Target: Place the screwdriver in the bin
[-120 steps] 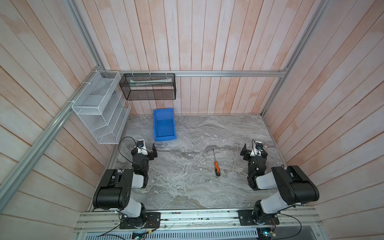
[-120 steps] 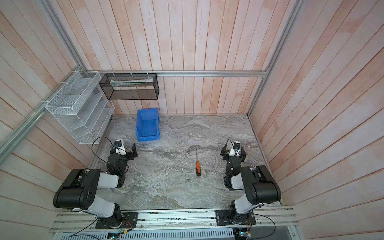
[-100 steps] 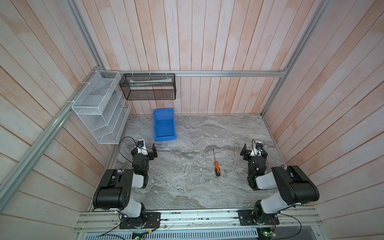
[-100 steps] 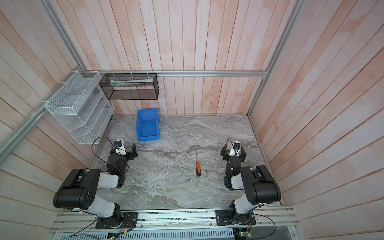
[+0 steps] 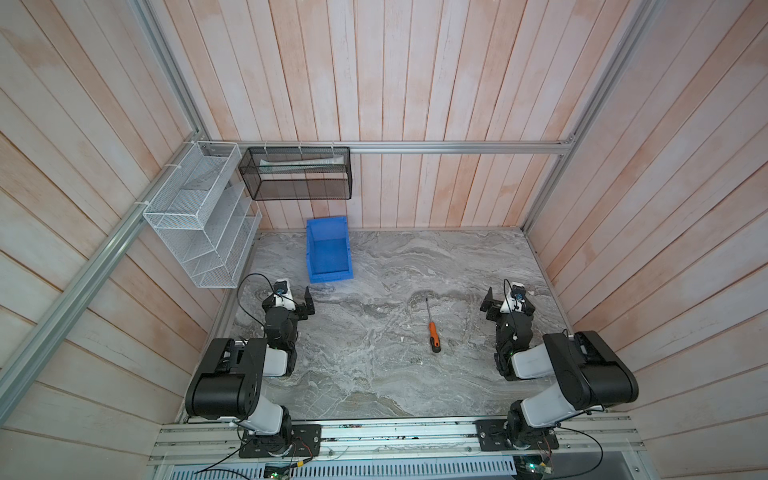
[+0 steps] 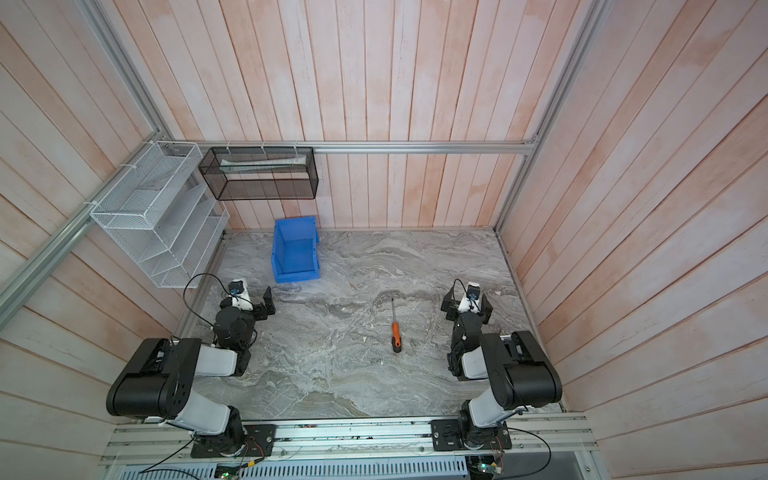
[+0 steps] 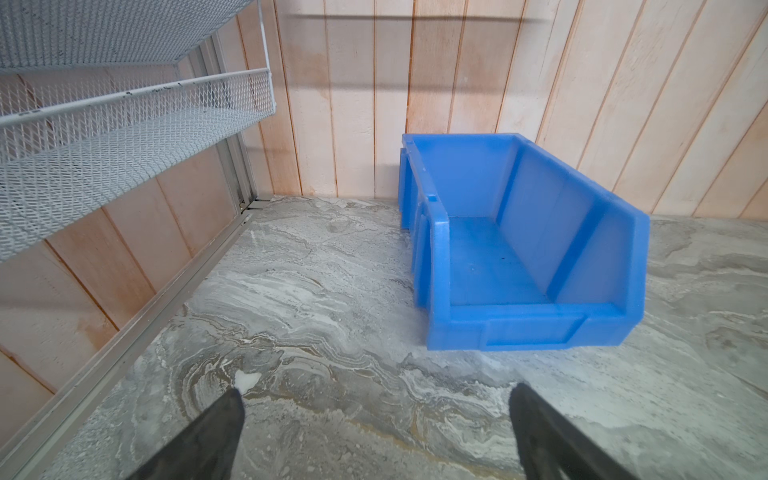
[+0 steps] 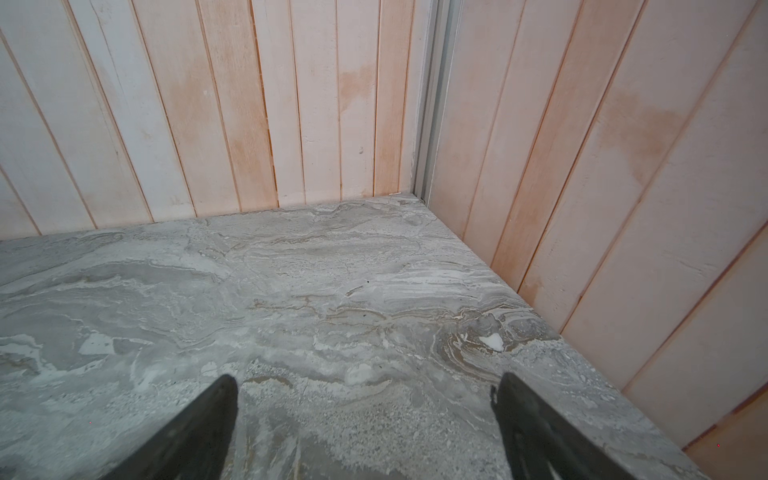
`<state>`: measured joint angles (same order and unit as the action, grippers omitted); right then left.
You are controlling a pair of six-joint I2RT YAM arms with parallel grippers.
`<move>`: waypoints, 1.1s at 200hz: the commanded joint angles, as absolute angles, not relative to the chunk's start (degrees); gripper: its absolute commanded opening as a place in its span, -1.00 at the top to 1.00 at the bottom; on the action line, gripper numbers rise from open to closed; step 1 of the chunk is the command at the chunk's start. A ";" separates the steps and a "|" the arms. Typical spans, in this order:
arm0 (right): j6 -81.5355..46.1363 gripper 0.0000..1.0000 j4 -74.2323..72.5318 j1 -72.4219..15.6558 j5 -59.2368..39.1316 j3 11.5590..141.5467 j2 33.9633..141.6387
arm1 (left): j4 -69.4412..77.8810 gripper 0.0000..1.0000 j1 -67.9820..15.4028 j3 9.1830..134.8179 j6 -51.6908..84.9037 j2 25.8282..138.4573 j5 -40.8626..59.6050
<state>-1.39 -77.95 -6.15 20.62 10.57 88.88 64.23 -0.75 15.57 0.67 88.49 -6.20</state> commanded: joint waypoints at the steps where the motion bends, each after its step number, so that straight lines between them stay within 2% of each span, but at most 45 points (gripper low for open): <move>1: -2.51 -0.96 -76.19 -4.77 17.77 11.93 88.73 | 63.95 -1.00 -0.44 16.39 1.16 88.34 -5.36; 40: -2.34 -0.95 -76.62 -4.63 17.80 11.65 88.51 | 63.09 -1.00 0.36 16.75 1.54 88.33 -3.28; 55: -3.77 -0.96 -73.78 -4.92 20.48 12.12 86.98 | 63.26 -1.00 0.52 16.72 1.58 88.33 -3.16; 120: -0.41 -0.96 -77.53 -8.07 25.68 10.35 85.12 | 63.39 -1.00 1.76 16.49 2.37 88.15 -1.43; 132: -1.97 -0.96 -67.30 -10.03 35.48 13.60 80.37 | 63.45 -1.00 1.76 16.39 2.46 88.00 -1.23; 156: -8.56 -0.96 -44.36 -9.93 36.81 25.07 71.99 | 64.08 -1.00 1.76 16.21 3.63 86.93 -3.90; 172: -16.97 -0.96 -34.13 -9.97 37.40 31.51 70.69 | 49.58 -1.00 1.76 21.04 4.04 81.00 -9.29; 187: -25.24 -0.96 -23.60 -9.94 34.23 35.65 70.14 | 38.92 -1.00 1.65 24.56 3.33 76.26 -9.57; 203: -28.17 -0.96 -21.65 -10.06 25.40 36.61 69.76 | 33.70 -1.00 1.00 25.29 6.24 69.92 -7.27; 220: -29.33 -0.96 -23.00 -11.38 20.58 35.54 69.17 | 19.69 -1.00 -0.22 29.93 11.83 63.78 -5.77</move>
<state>-21.87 -33.12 -9.85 28.73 36.69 69.19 39.62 1.17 25.28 4.97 70.70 -6.66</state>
